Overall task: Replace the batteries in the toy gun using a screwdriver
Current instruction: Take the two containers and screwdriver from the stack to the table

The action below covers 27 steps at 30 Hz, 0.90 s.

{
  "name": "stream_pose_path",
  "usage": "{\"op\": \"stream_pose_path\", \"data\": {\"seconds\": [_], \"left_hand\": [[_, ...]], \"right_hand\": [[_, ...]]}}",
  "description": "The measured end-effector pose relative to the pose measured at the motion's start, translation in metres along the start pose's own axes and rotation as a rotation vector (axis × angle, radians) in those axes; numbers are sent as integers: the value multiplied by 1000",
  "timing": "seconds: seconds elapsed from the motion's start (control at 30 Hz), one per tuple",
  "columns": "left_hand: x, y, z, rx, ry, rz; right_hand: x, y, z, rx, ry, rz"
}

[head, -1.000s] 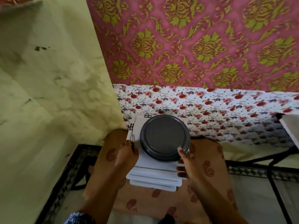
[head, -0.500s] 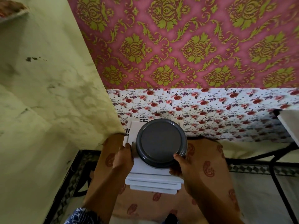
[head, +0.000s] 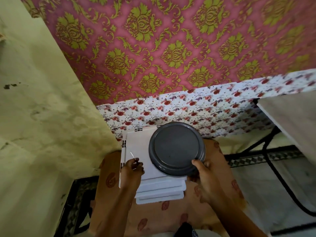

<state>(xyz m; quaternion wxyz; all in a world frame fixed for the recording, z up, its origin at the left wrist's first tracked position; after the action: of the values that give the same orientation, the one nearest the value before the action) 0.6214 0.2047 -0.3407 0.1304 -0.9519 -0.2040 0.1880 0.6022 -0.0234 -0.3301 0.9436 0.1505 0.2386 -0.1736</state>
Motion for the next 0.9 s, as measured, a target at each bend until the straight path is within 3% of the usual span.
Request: {"op": "stream_pose_path", "data": {"seconds": [0.2, 0.4, 0.67, 0.77, 0.9], "left_hand": [[-57, 22, -29, -119, 108, 196], [-131, 53, -30, -30, 184, 405], [-218, 123, -24, 160, 312, 559], [-248, 166, -26, 257, 396, 609], [-312, 225, -36, 173, 406, 669]], "right_hand": [[-57, -56, 11, -66, -212, -157], [-129, -130, 1, 138, -239, -352], [-196, -254, -14, 297, -199, -551], [-213, -305, -10, 287, -216, -607], [-227, -382, 8, 256, -236, -675]]}}
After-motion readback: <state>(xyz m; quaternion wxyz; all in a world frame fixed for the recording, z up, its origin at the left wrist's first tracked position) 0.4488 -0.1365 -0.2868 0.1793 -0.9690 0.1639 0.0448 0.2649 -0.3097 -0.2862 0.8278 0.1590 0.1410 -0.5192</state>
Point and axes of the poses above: each hand's wrist, its own x-axis towards the middle knuckle, its own y-axis out of the palm, z = x × y, the point moved 2 cm from there along x, towards the middle knuckle, and after that the axes turned 3 degrees about -z, right-handed, at the moved point
